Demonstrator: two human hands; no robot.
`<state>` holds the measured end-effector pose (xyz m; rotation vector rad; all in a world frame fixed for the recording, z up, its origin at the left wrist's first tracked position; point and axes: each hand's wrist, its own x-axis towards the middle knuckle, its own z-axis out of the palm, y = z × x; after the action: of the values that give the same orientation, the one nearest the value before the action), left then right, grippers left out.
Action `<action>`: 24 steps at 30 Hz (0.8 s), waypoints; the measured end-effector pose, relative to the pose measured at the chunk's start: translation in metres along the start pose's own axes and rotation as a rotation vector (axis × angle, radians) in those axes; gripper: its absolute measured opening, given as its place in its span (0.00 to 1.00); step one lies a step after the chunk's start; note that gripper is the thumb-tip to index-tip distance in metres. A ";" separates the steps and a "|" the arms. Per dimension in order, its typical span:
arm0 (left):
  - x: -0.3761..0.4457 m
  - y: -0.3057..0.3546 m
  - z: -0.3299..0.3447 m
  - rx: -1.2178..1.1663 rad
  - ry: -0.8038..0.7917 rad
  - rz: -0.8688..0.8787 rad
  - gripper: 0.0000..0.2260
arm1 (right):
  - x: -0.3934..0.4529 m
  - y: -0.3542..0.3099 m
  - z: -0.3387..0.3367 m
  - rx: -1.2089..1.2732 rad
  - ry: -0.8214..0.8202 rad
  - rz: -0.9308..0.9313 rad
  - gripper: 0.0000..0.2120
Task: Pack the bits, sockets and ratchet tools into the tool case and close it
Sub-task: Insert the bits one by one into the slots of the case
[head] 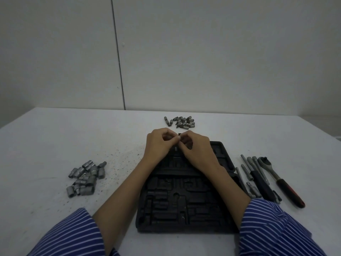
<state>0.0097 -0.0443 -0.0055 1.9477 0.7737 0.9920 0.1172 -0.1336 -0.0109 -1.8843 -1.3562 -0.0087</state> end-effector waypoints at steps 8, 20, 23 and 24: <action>0.000 -0.002 0.000 0.170 -0.060 0.024 0.08 | 0.002 0.002 -0.027 0.143 -0.081 0.194 0.07; 0.000 -0.009 0.004 0.407 -0.141 0.069 0.10 | -0.010 0.011 -0.023 -0.056 -0.225 0.009 0.13; 0.000 -0.011 0.004 0.387 -0.139 0.069 0.10 | -0.011 0.011 -0.023 -0.103 -0.238 -0.017 0.13; 0.000 -0.011 0.003 0.386 -0.140 0.071 0.10 | -0.012 0.011 -0.023 -0.106 -0.231 -0.022 0.13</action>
<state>0.0110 -0.0398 -0.0161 2.3611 0.8689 0.7767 0.1307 -0.1576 -0.0067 -2.0067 -1.5577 0.1324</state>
